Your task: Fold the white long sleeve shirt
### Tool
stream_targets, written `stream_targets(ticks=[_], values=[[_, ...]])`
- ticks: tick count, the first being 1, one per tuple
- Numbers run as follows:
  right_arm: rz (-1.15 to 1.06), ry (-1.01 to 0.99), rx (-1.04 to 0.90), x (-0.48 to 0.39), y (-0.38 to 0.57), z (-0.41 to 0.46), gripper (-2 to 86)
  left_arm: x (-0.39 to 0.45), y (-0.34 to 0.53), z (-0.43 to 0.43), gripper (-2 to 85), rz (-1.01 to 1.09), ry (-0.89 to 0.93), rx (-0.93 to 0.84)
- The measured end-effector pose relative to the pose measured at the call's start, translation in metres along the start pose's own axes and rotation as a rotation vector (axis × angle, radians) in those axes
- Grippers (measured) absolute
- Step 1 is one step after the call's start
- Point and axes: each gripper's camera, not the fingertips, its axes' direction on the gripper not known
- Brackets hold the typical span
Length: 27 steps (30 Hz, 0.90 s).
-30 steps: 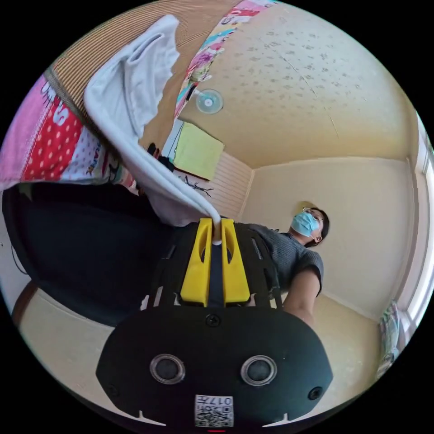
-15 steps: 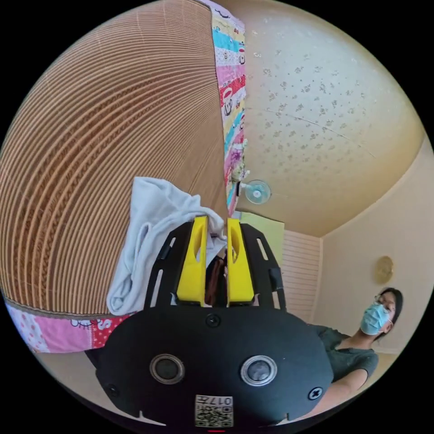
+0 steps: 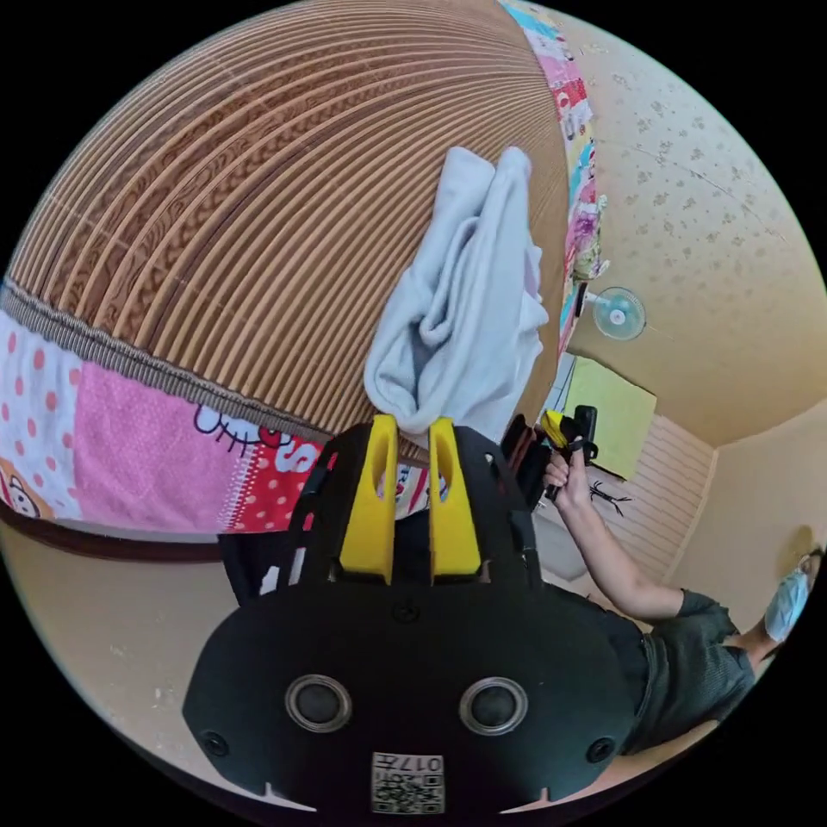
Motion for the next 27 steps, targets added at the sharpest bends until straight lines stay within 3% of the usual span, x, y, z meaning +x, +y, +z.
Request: stream_targets(ticks=[3,6,9,12,14,16,18,20,23,27], values=[[-0.106,0.124,-0.095,-0.057,-0.034,0.036,9.6,0.049,0.013,0.017,5.3,0.115,-0.025,0.04],[-0.185,0.227,-0.192,-0.113,-0.069,0.068,16.7,0.106,0.027,0.041,5.1,0.242,-0.161,0.046],[-0.251,0.458,-0.331,-0.148,-0.092,0.11,21.3,0.156,0.037,0.076,5.1,0.354,-0.228,0.054],[-0.329,0.737,-0.502,-0.146,-0.096,0.152,19.3,0.203,0.048,0.117,5.1,0.482,-0.304,0.035],[-0.348,0.895,-0.602,-0.132,-0.092,0.156,10.6,0.23,0.061,0.151,5.0,0.535,-0.464,0.002],[-0.322,0.808,-0.557,-0.123,-0.088,0.123,9.3,0.242,0.074,0.167,4.5,0.592,-0.523,-0.004],[-0.318,0.585,-0.45,-0.108,-0.077,0.064,8.9,0.251,0.091,0.177,1.5,0.674,-0.522,-0.02],[-0.299,0.242,-0.25,-0.067,-0.043,-0.03,8.8,0.257,0.109,0.188,1.1,0.737,-0.54,-0.053],[-0.265,-0.037,-0.042,0.017,0.02,-0.133,9.1,0.249,0.11,0.208,4.8,0.698,-0.514,-0.148],[0.015,0.074,0.011,0.141,0.087,-0.207,12.0,0.228,0.09,0.234,7.7,0.583,-0.413,-0.216]])
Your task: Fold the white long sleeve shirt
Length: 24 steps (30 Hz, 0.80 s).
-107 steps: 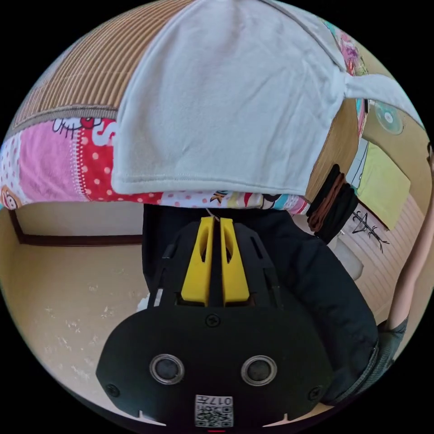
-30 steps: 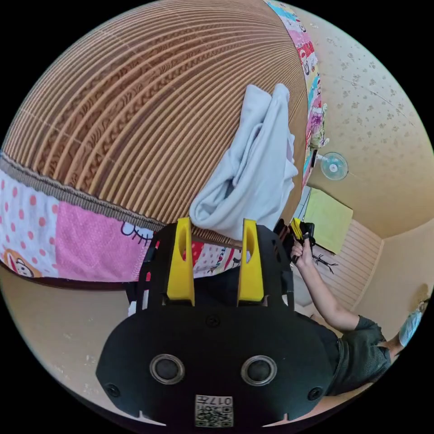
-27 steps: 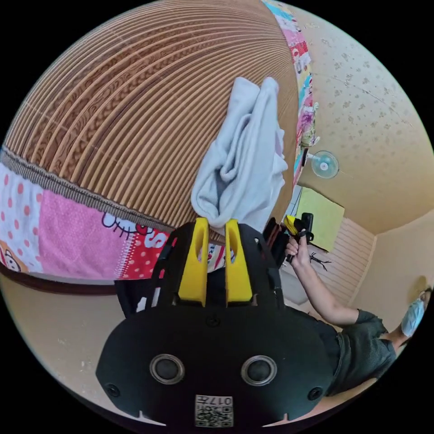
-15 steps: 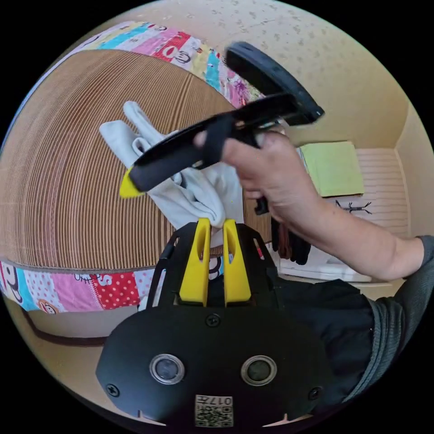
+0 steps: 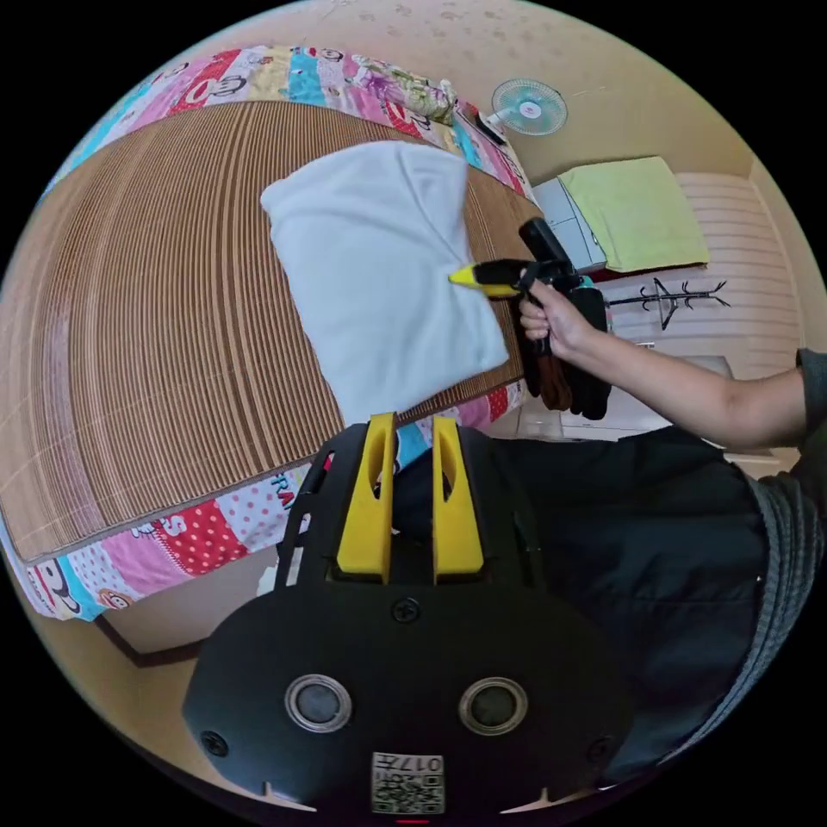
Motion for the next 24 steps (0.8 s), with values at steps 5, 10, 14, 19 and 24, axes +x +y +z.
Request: stream_targets(ticks=[5,10,14,19,24], values=[[0.215,-0.022,0.06,0.104,0.057,-0.064,21.4,-0.047,-0.052,0.042,15.8,-0.175,0.018,-0.079],[0.141,-0.21,0.146,0.137,0.054,-0.084,24.0,-0.095,-0.11,0.051,19.8,-0.267,0.097,-0.018],[0.07,-0.257,0.098,0.146,0.029,-0.077,25.0,-0.129,-0.158,0.074,21.1,-0.287,0.126,-0.156],[0.049,-0.248,-0.001,0.149,0.01,-0.058,20.5,-0.159,-0.165,0.092,16.2,-0.337,0.439,-0.262],[0.098,-0.259,-0.144,0.141,0.017,-0.03,15.0,-0.157,-0.129,0.046,13.1,-0.267,0.365,-0.315]])
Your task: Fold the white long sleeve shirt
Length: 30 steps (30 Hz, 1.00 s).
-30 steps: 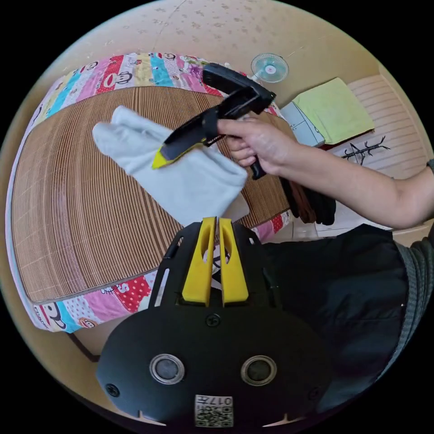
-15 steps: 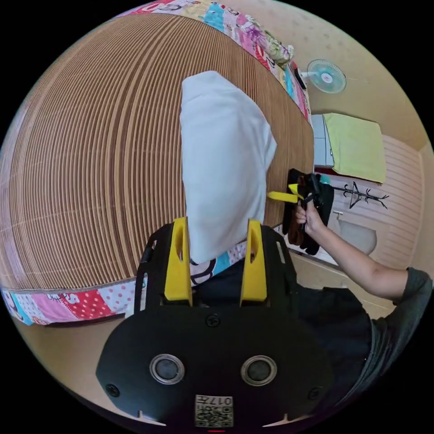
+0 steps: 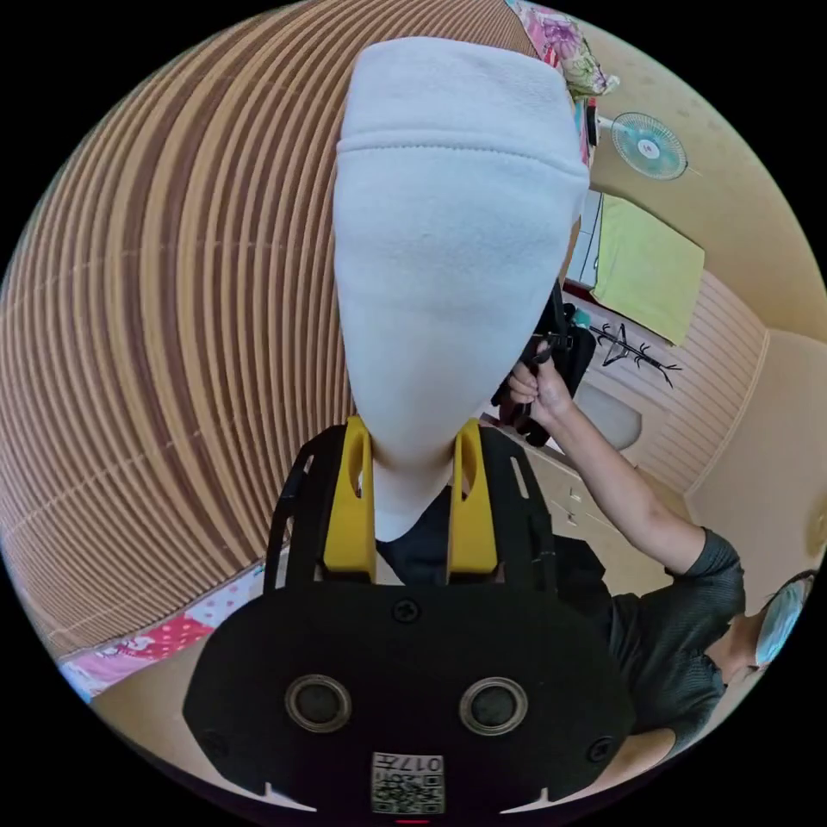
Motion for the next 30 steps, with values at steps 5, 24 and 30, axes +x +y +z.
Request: stream_targets(ticks=[5,24,30], values=[[-0.122,0.003,-0.094,-0.073,-0.003,0.098,13.3,-0.003,0.116,-0.115,12.4,0.085,-0.2,0.017],[-0.209,0.172,-0.17,-0.265,-0.09,0.321,5.1,-0.211,0.479,-0.496,12.1,-0.62,-0.447,0.342],[0.196,0.314,-0.117,-0.078,0.067,0.154,1.2,-0.342,0.561,-0.222,10.5,-0.87,0.08,0.104]])
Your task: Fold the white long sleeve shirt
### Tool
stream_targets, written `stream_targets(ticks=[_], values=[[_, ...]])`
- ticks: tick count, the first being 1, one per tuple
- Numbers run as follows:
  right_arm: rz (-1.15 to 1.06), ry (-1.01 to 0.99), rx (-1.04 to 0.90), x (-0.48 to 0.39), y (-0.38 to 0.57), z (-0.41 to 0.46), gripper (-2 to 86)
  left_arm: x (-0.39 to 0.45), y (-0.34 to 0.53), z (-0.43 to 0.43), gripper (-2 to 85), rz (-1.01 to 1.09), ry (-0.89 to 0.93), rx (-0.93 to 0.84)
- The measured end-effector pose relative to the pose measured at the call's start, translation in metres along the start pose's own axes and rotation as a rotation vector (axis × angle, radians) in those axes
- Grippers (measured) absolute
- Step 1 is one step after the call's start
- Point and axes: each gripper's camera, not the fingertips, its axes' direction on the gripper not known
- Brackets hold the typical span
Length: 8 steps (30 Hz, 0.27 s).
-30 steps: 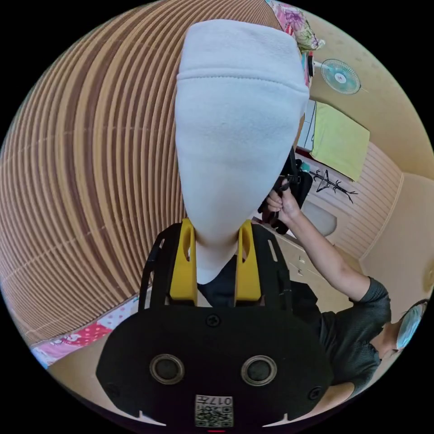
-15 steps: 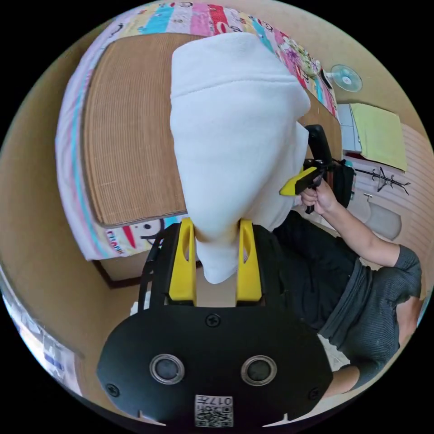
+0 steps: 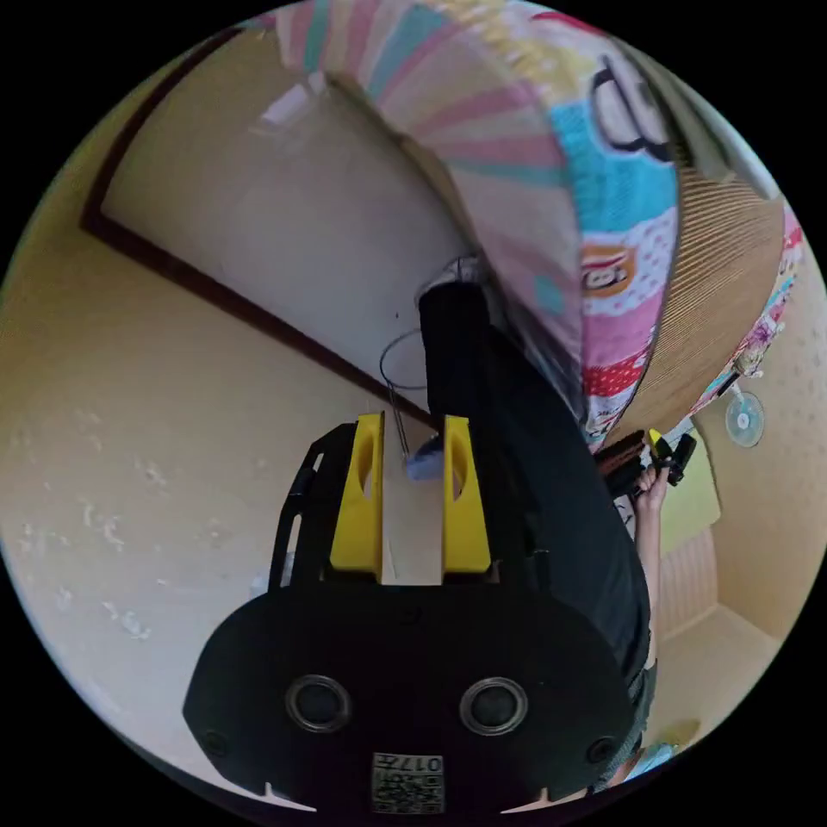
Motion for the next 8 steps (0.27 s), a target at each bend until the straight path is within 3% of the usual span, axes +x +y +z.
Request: stream_targets(ticks=[3,6,8], values=[[0.366,-0.095,0.132,0.124,0.138,-0.043,0.8,-0.038,0.039,0.115,10.1,-0.111,0.216,-0.09],[0.575,-0.364,0.513,0.189,0.291,-0.066,0.6,-0.056,0.071,0.176,8.8,-0.287,0.428,-0.134],[0.597,-0.637,0.933,0.206,0.395,-0.048,0.5,-0.069,0.063,0.166,8.1,-0.458,0.531,-0.188]])
